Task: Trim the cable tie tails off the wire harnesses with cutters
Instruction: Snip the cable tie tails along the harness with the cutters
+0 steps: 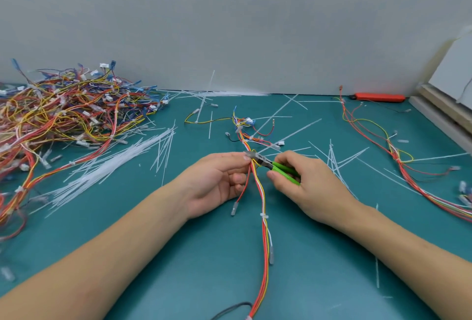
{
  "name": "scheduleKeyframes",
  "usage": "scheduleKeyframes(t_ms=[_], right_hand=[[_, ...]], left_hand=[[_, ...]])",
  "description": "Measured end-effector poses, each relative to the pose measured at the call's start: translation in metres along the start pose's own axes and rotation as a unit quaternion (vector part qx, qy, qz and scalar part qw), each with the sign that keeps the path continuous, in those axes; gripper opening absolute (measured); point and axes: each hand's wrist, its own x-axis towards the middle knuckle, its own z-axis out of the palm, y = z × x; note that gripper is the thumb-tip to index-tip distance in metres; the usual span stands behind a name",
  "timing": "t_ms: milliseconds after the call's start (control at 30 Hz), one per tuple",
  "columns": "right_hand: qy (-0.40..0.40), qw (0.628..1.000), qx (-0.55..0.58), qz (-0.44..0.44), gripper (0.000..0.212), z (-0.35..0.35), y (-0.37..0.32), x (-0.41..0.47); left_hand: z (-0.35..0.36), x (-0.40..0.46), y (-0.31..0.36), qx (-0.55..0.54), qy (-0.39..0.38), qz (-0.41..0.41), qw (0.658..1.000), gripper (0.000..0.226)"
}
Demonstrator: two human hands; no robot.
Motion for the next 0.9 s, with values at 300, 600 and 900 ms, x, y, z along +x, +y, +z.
scheduleKeyframes(t_ms=[300, 600, 900], right_hand=[[0.008, 1.0, 0.004, -0.006, 0.029, -0.0041, 0.0012, -0.0025], [0.011, 1.0, 0.012, -0.017, 0.027, -0.0022, 0.0023, -0.0014], [0.019, 0.999, -0.003, -0.026, 0.018, -0.0024, 0.0005, -0.0018]], left_hand=[[-0.0043, 0.0025, 0.0004, 0.011, -0.037, -0.006, 0.999, 0.011], [-0.0097, 0.0057, 0.0005, -0.007, -0.072, -0.013, 0.997, 0.016], [-0.0062, 0.0033, 0.0023, -0.007, -0.072, -0.023, 0.997, 0.02]])
